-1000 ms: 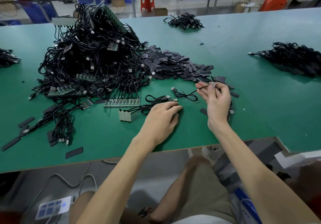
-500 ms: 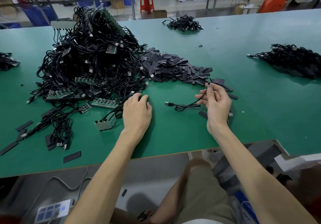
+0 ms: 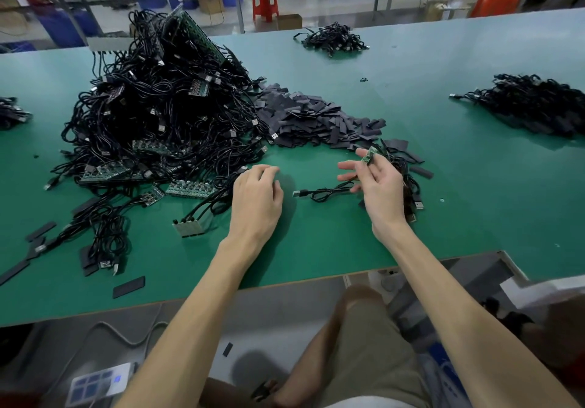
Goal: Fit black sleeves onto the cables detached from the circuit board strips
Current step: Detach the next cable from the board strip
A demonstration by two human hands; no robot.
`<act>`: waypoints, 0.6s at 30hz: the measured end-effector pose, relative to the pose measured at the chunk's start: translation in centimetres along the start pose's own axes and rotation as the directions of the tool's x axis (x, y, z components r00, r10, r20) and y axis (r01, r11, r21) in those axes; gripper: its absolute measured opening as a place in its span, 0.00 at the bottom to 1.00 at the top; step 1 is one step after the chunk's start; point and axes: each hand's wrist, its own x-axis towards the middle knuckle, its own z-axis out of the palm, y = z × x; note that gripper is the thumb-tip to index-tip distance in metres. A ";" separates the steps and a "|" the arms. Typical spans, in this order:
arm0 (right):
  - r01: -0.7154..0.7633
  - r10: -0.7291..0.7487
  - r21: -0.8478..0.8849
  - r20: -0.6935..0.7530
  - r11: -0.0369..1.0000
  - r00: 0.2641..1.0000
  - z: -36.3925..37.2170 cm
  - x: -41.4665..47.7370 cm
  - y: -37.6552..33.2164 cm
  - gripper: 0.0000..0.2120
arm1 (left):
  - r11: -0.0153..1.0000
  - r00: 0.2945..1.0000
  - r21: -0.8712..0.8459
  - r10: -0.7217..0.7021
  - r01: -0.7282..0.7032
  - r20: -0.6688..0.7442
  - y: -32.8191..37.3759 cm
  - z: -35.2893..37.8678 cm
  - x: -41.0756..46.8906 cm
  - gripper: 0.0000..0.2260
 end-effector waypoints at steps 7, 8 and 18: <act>0.004 -0.005 0.026 0.031 1.000 0.999 -0.2 -0.3 -0.4 0.06 | 0.994 0.997 -0.084 0.078 -0.077 0.017 0.5 0.0 -0.3 0.12; 0.003 -0.004 0.027 0.040 1.000 0.999 -0.2 -0.3 -0.4 0.06 | 0.993 0.996 -0.082 0.091 -0.090 0.011 0.4 0.0 -0.4 0.12; -0.024 0.020 0.023 0.169 0.999 0.985 -0.1 -0.4 0.0 0.04 | 0.951 0.958 -0.133 0.285 -0.277 0.040 1.3 -0.6 -1.2 0.12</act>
